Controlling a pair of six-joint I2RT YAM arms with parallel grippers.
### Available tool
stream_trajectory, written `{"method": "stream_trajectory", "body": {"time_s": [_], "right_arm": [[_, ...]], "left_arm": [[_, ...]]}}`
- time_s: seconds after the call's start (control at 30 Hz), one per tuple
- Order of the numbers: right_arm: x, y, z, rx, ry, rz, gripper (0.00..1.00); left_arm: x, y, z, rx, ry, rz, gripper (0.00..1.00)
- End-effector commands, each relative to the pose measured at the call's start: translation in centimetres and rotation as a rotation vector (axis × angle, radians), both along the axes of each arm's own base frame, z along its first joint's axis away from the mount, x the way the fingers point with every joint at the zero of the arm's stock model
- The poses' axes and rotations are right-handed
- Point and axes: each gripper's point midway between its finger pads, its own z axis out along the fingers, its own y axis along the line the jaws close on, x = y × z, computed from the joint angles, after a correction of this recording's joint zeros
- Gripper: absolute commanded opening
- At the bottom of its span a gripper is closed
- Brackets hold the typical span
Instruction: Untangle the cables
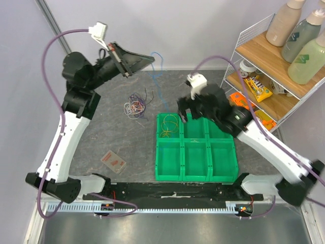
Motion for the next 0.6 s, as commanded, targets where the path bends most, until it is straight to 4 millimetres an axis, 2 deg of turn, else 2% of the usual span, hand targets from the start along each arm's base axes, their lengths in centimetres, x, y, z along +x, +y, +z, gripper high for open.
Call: {"method": "stream_trajectory", "body": {"time_s": [0.0,0.1,0.2,0.3,0.4,0.57], "right_arm": [[-4.8,-0.7,2.3,0.139,-0.142,0.192,0.98],[-7.6,-1.0,4.9,0.238,-0.215,0.287,0.98],[-8.6,-1.0,6.8,0.282,-0.27,0.328,0.98],[-8.6,-0.1,7.9,0.3,-0.287,0.367,0.98],[-8.4,1.7,9.2,0.354,-0.304,0.428,0.98],[-6.4,3.4,12.0,0.407,-0.355,0.411,0.92]], "left_arm": [[-3.0,-2.8,1.7,-0.053,-0.053,-0.156,0.02],[-3.3,-3.8,1.2,-0.051,-0.041,-0.188,0.02],[-3.8,-4.2,1.0,-0.051,-0.035,-0.206,0.02],[-4.5,-4.2,0.9,-0.052,-0.03,-0.225,0.02],[-5.1,-4.0,1.1,-0.052,-0.033,-0.238,0.02],[-6.0,-3.9,0.9,-0.038,-0.032,-0.261,0.02]]}}
